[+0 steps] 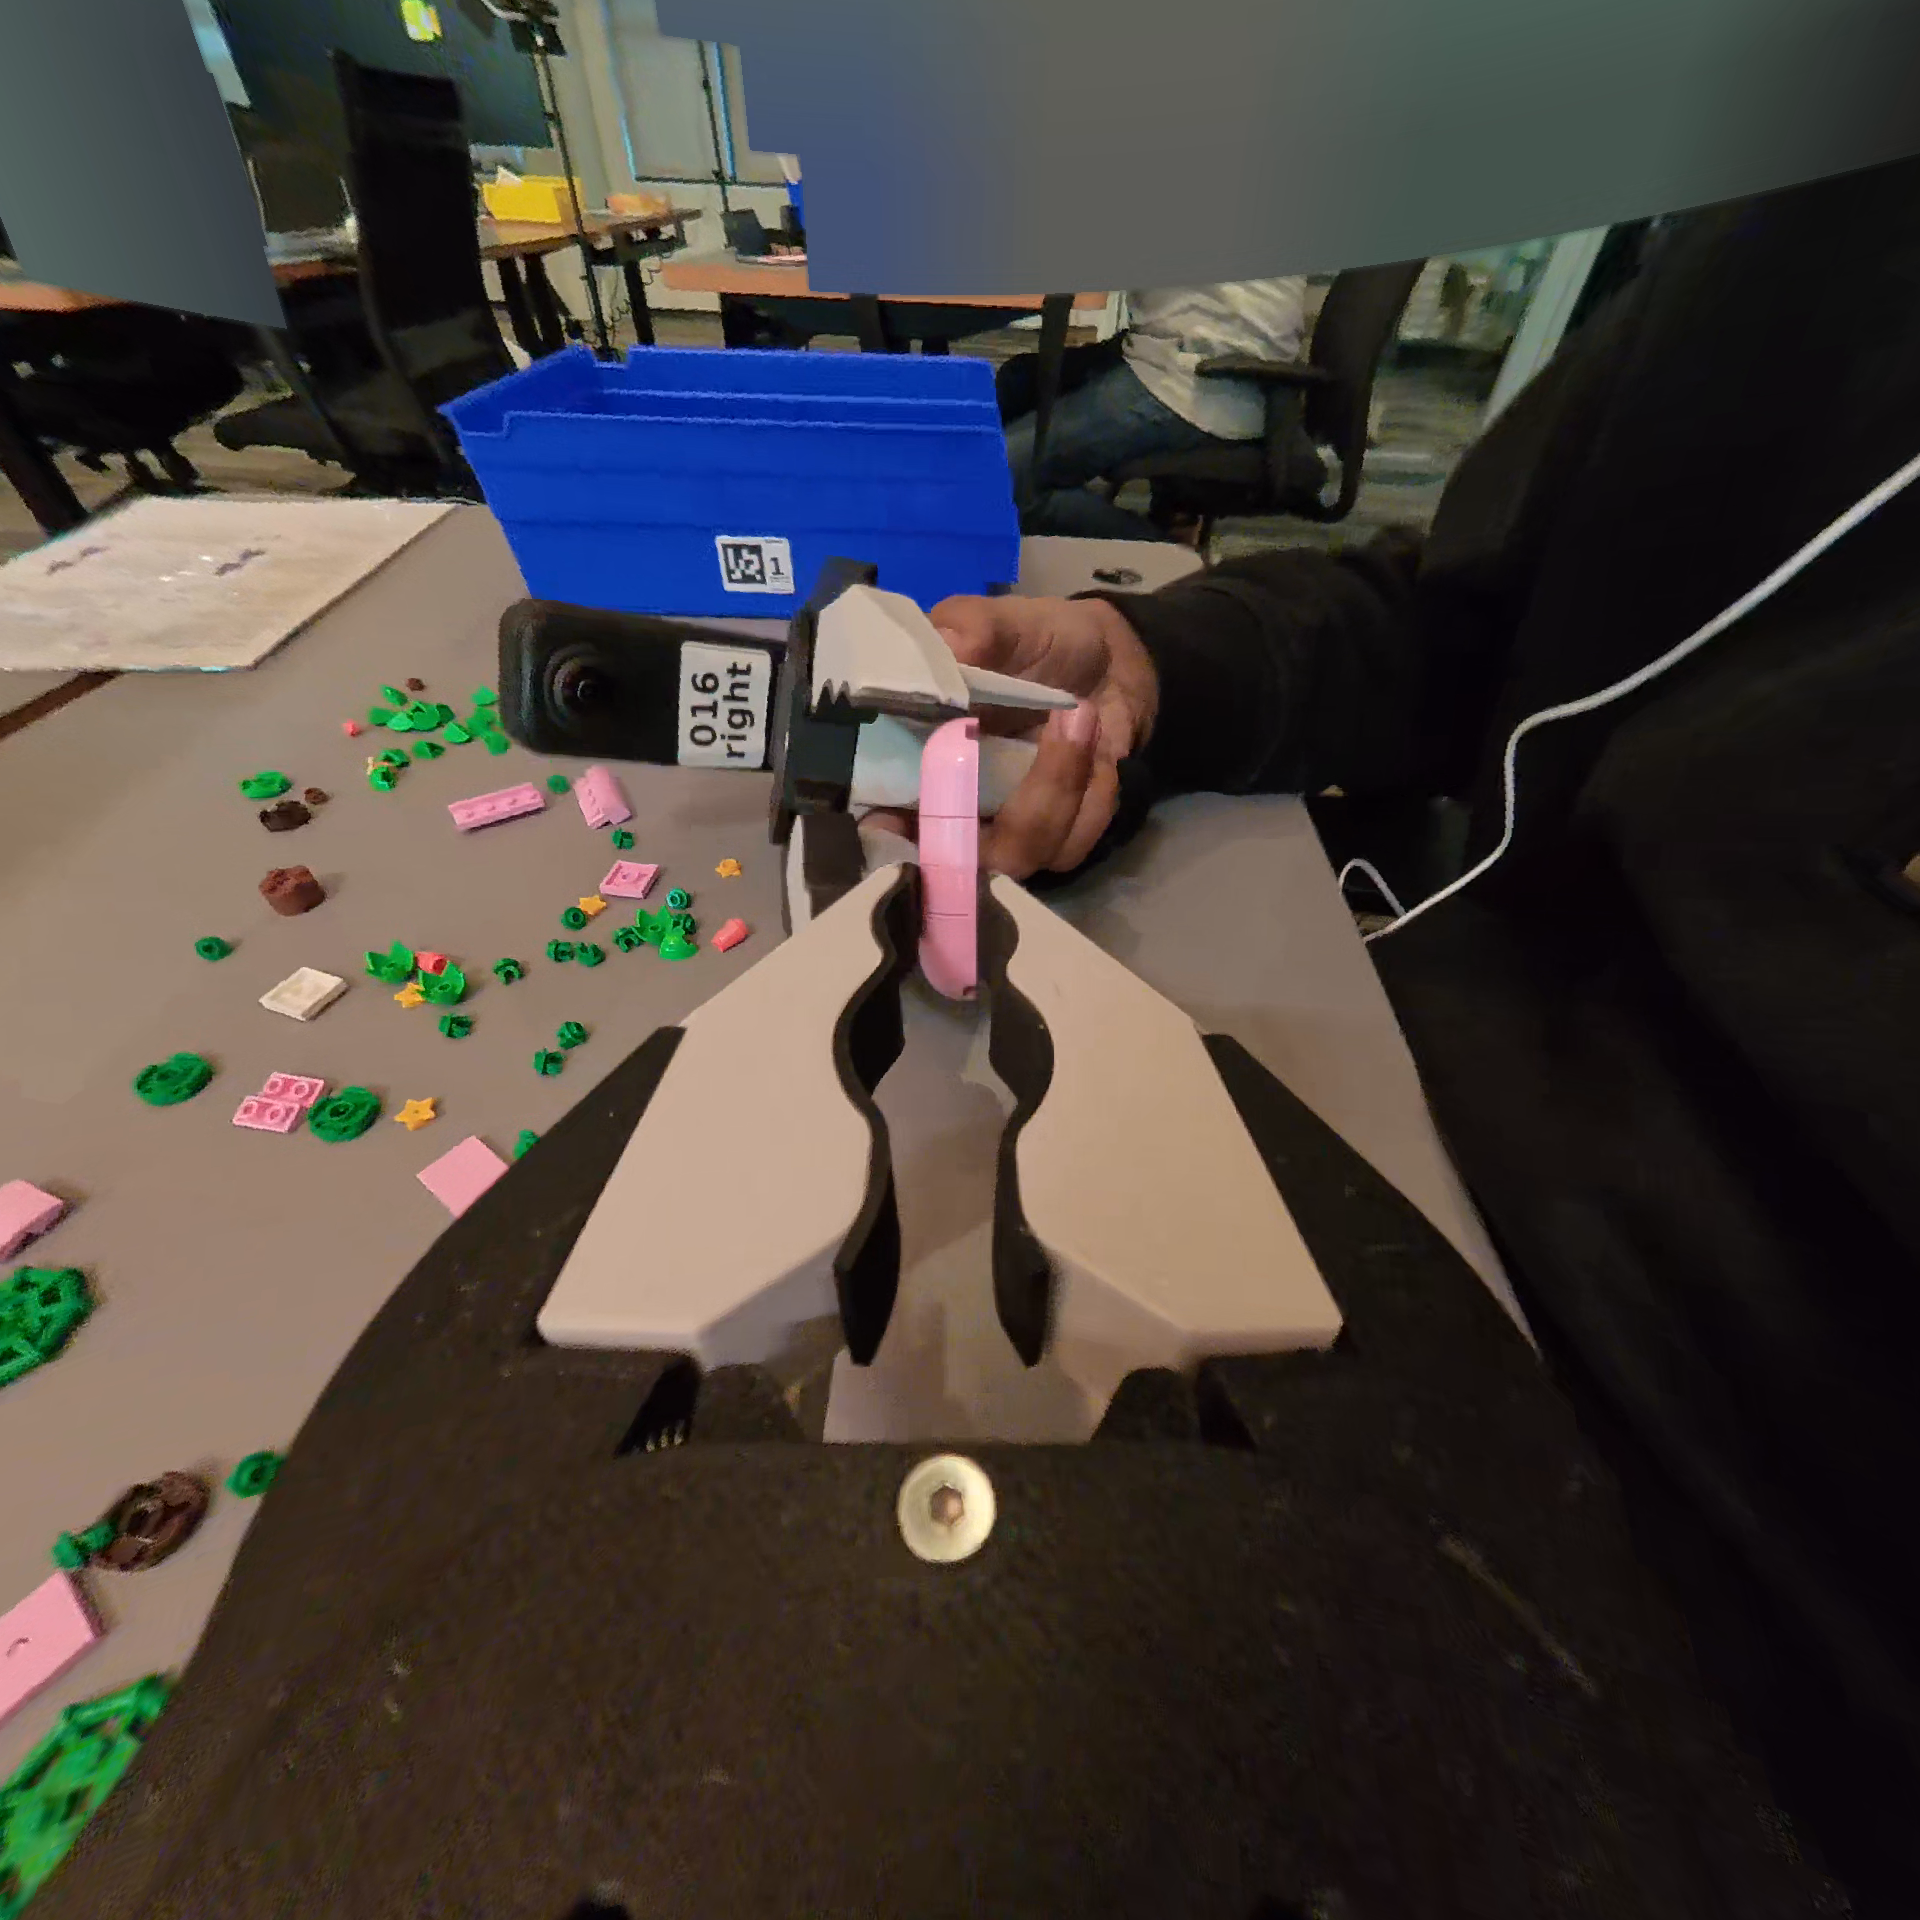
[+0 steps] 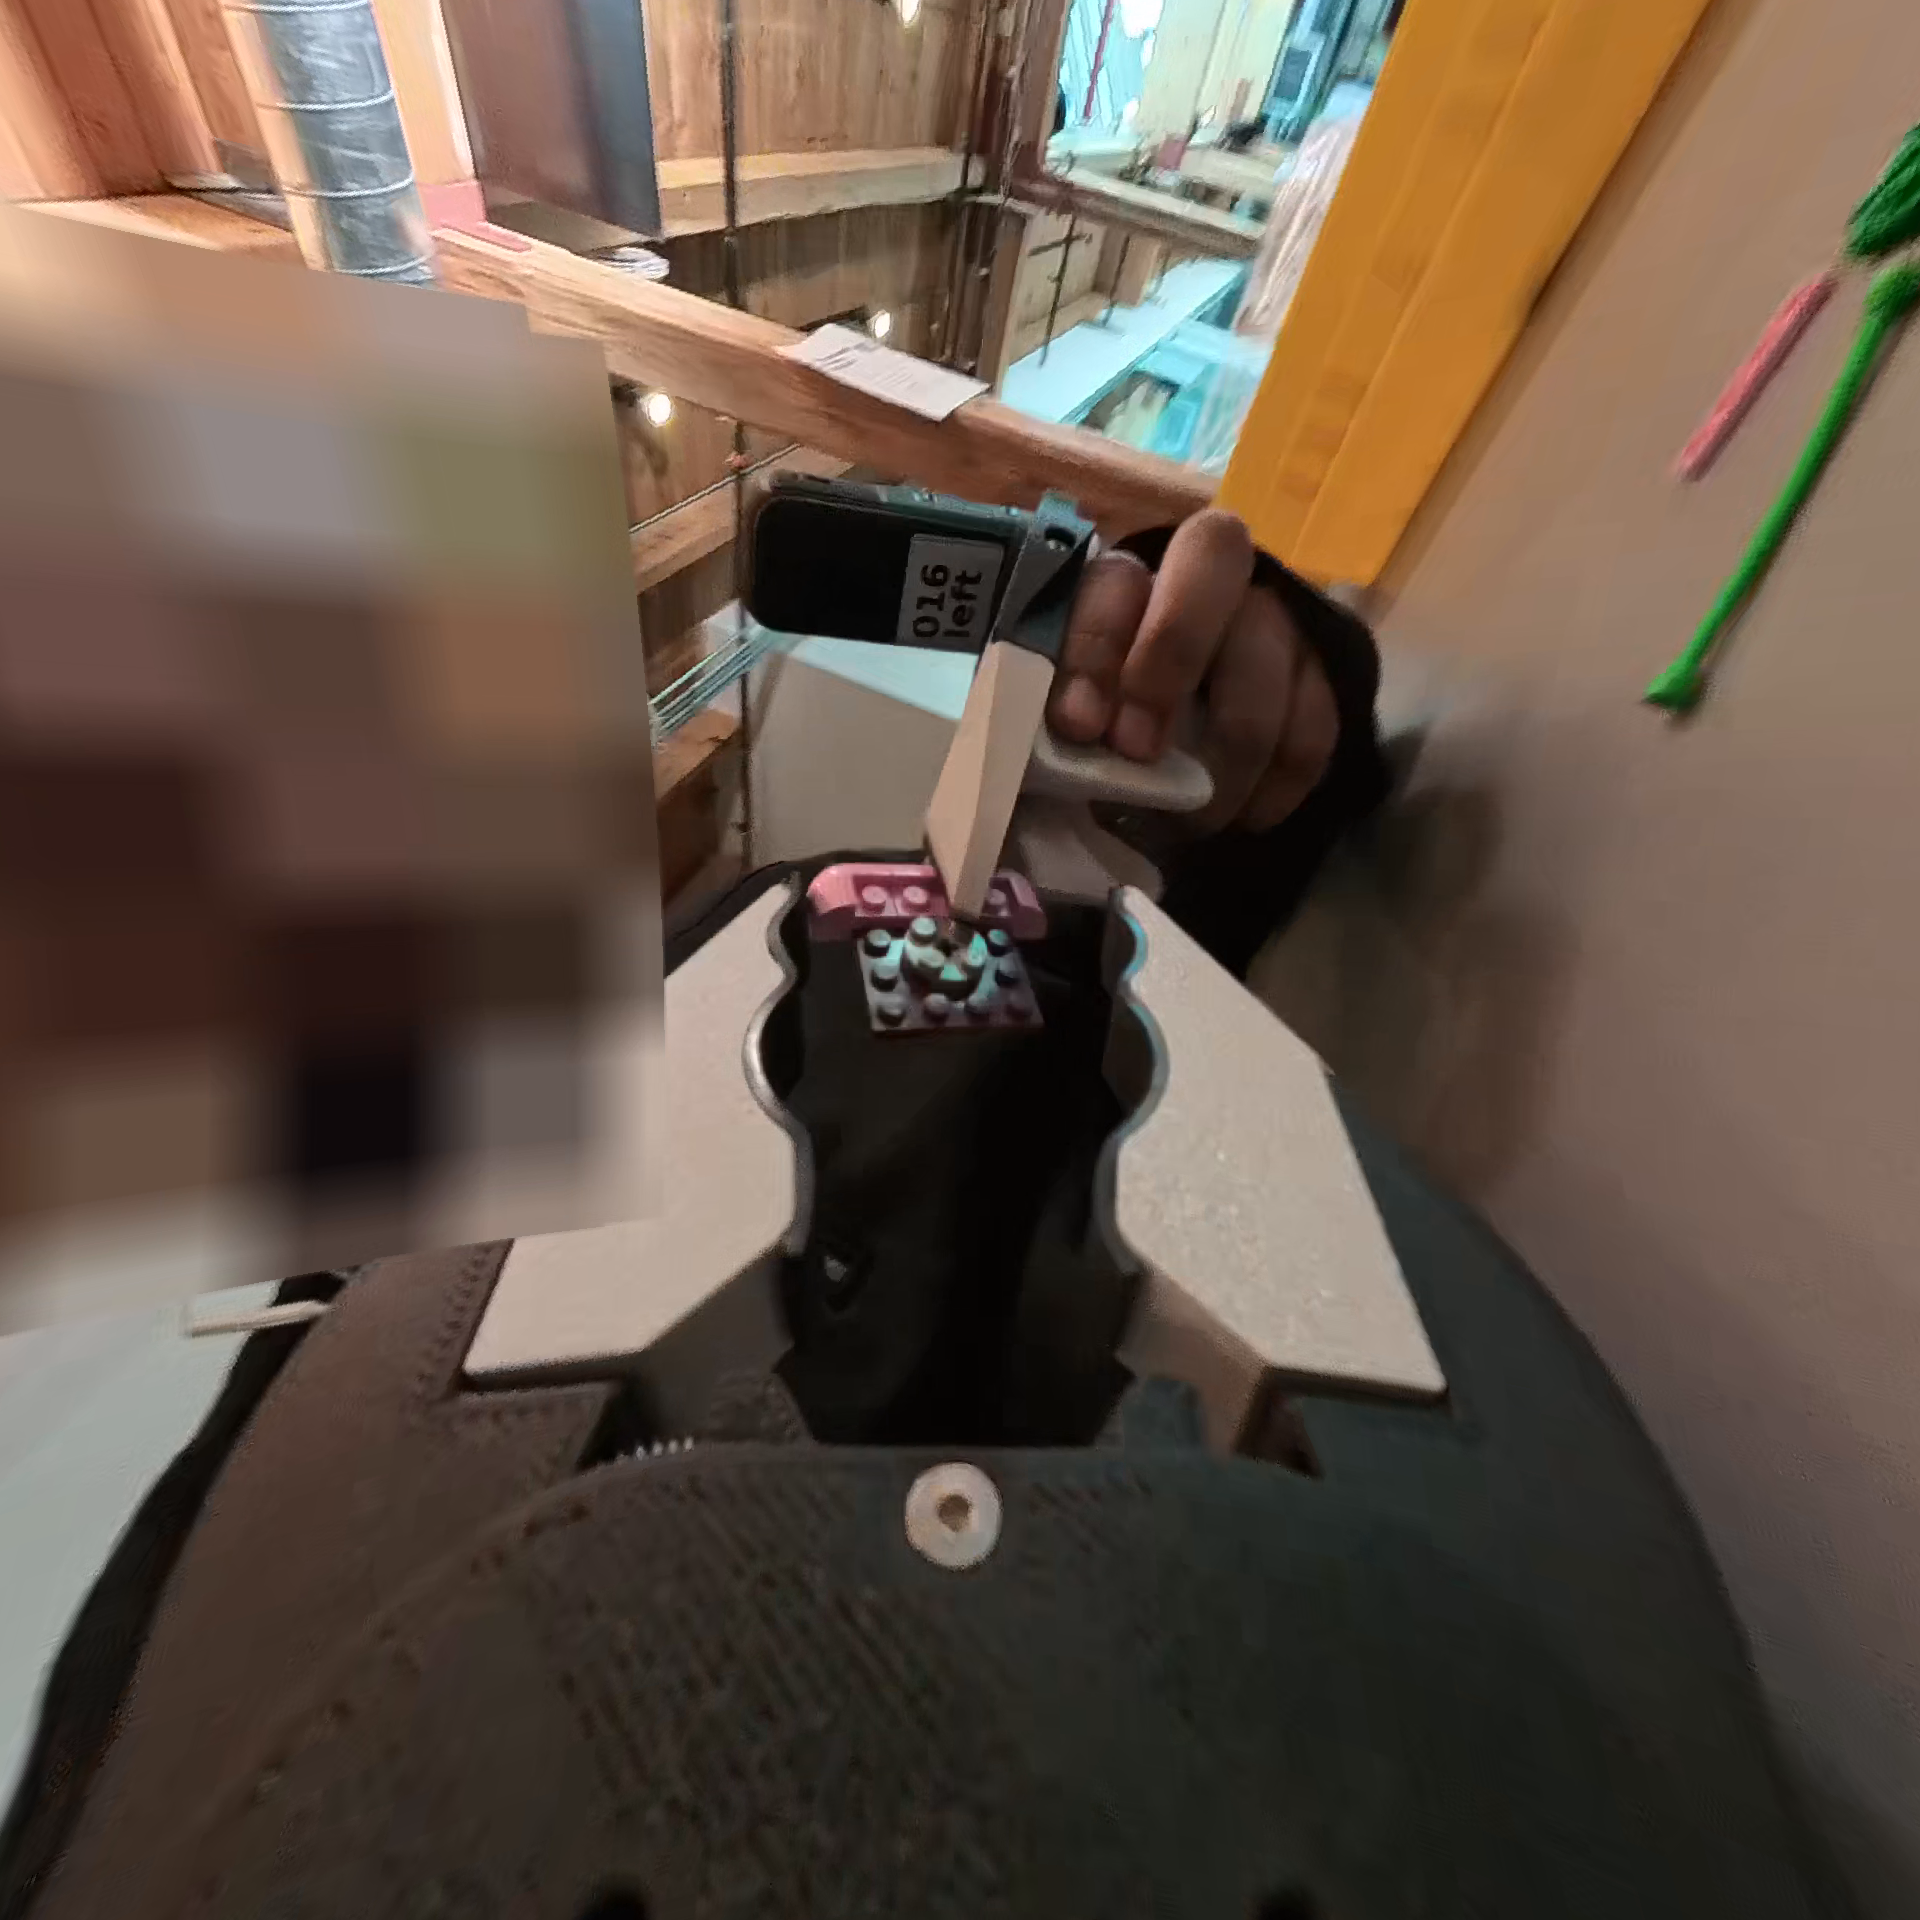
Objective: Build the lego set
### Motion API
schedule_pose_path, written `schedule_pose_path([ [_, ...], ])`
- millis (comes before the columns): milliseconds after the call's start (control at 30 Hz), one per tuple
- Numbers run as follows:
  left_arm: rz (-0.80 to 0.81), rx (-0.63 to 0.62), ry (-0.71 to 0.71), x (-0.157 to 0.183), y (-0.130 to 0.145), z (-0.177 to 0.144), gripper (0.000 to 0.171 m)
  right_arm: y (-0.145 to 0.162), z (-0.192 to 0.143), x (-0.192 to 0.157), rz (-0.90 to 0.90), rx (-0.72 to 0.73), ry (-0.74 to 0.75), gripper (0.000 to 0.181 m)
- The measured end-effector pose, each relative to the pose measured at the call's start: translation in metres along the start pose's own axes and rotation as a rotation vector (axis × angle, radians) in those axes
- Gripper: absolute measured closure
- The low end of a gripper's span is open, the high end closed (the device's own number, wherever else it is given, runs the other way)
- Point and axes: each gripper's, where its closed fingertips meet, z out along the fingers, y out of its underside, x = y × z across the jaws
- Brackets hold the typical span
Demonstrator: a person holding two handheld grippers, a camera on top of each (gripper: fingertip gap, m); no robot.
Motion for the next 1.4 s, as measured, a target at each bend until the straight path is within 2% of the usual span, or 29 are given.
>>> schedule_pose_path([
  [33, -0.041, 0.016, -0.005, -0.004, -0.002, -0.002, 0.165, -0.006, -0.004, 0.001, -0.043, 0.027, 0.028, 0.124],
  [167, -0.233, 0.066, -0.003, -0.021, -0.008, -0.009, 0.165, -0.025, -0.017, 0.003, -0.328, 0.104, 0.217, 0.129],
  [267, -0.323, 0.077, 0.011, -0.027, -0.008, -0.011, 0.166, -0.035, -0.017, -0.003, -0.637, 0.142, 0.374, 0.132],
  [367, -0.375, 0.063, 0.030, -0.027, -0.004, -0.008, 0.166, -0.032, -0.012, -0.009, -0.938, 0.103, 0.522, 0.141],
  [467, -0.420, 0.063, 0.065, -0.024, -0.003, -0.004, 0.166, -0.024, -0.006, -0.005, -1.104, 0.025, 0.617, 0.156],
  [667, -0.451, 0.058, 0.120, -0.017, -0.001, -0.001, 0.166, -0.020, -0.002, -0.007, -1.167, 0.007, 0.625, 0.169],
  [867, -0.442, 0.047, 0.158, -0.010, -0.001, 0.000, 0.166, -0.014, 0.000, -0.011, -1.240, -0.033, 0.617, 0.172],
  [1033, -0.416, 0.039, 0.161, -0.006, -0.001, 0.000, 0.166, -0.010, 0.001, -0.012, -1.183, -0.053, 0.578, 0.174],
  [1233, -0.348, 0.023, 0.122, -0.009, 0.001, -0.001, 0.166, -0.013, 0.001, -0.010, -1.173, -0.031, 0.557, 0.173],
  [1333, -0.258, -0.018, 0.030, -0.017, 0.008, -0.003, 0.165, -0.015, -0.005, -0.002, -1.254, -0.079, 0.662, 0.173],
  [1367, -0.236, -0.027, -0.022, -0.024, 0.010, -0.005, 0.155, -0.018, -0.009, 0.003, -1.297, -0.096, 0.734, 0.173],
  [1400, -0.220, -0.028, -0.076, -0.033, 0.011, -0.007, 0.136, -0.022, -0.015, 0.009, -1.344, -0.124, 0.824, 0.174],
])
